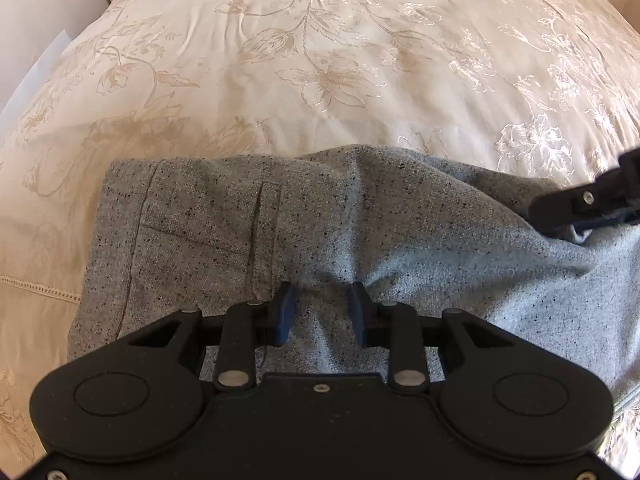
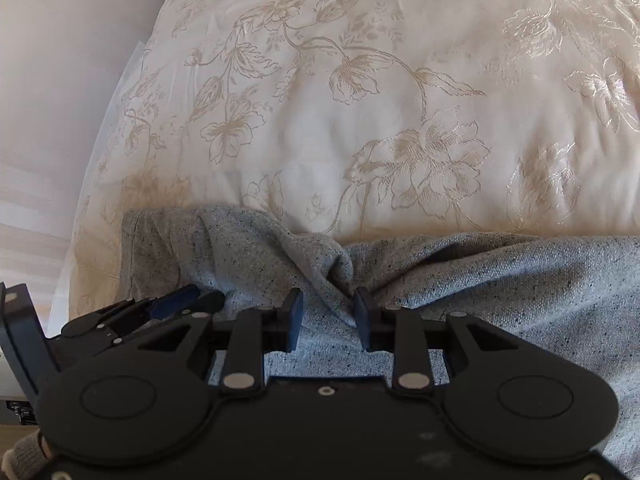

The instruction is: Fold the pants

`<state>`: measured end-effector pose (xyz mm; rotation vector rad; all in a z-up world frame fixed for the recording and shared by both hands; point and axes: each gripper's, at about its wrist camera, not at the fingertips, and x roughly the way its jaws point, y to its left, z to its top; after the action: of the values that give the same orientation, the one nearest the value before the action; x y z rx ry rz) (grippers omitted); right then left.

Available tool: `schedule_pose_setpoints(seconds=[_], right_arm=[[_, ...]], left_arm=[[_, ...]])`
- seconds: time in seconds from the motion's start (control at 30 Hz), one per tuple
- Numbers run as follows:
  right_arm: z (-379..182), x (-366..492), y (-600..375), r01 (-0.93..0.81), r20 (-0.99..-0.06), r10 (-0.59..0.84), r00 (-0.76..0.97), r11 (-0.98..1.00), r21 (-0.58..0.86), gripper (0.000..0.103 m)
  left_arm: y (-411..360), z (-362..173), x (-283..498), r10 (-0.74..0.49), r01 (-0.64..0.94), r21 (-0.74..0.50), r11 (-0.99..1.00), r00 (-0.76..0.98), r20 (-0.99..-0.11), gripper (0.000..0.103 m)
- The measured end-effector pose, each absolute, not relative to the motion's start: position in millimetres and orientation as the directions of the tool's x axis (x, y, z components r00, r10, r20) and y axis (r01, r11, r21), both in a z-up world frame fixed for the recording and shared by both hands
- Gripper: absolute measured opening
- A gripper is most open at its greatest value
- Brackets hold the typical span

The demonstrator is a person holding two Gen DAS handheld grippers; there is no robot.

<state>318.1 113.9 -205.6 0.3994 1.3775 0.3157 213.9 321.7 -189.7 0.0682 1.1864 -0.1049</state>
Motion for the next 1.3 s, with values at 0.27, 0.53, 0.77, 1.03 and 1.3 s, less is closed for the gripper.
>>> schedule_pose_setpoints(seconds=[0.27, 0.53, 0.77, 1.03, 1.3], right_arm=[[-214, 347, 124, 0.071, -0.84, 0.492, 0.227, 0.852, 0.519, 0.033], [-197, 361, 120, 0.06, -0.821, 0.417, 0.39, 0.878, 0.475, 0.003], [-203, 366, 122, 0.063, -0.822, 0.4, 0.404, 0.885, 0.462, 0.003], [-241, 388, 130, 0.063, -0.874, 0.318, 0.367, 0.929, 0.364, 0.003], [-250, 394, 134, 0.014, -0.876, 0.325, 0.356, 0.936, 0.353, 0.005]], left_arm=[[329, -188, 217, -0.083, 0.095, -0.052, 0.994, 0.363, -0.928, 0.04], [333, -188, 212, -0.111, 0.1, -0.077, 0.992, 0.392, -0.913, 0.04], [334, -182, 210, -0.124, 0.107, -0.089, 0.99, 0.383, -0.915, 0.041], [350, -177, 186, -0.137, 0.092, -0.116, 0.989, 0.271, -0.953, 0.04], [359, -164, 160, -0.103, 0.088, -0.087, 0.992, 0.195, -0.975, 0.034]])
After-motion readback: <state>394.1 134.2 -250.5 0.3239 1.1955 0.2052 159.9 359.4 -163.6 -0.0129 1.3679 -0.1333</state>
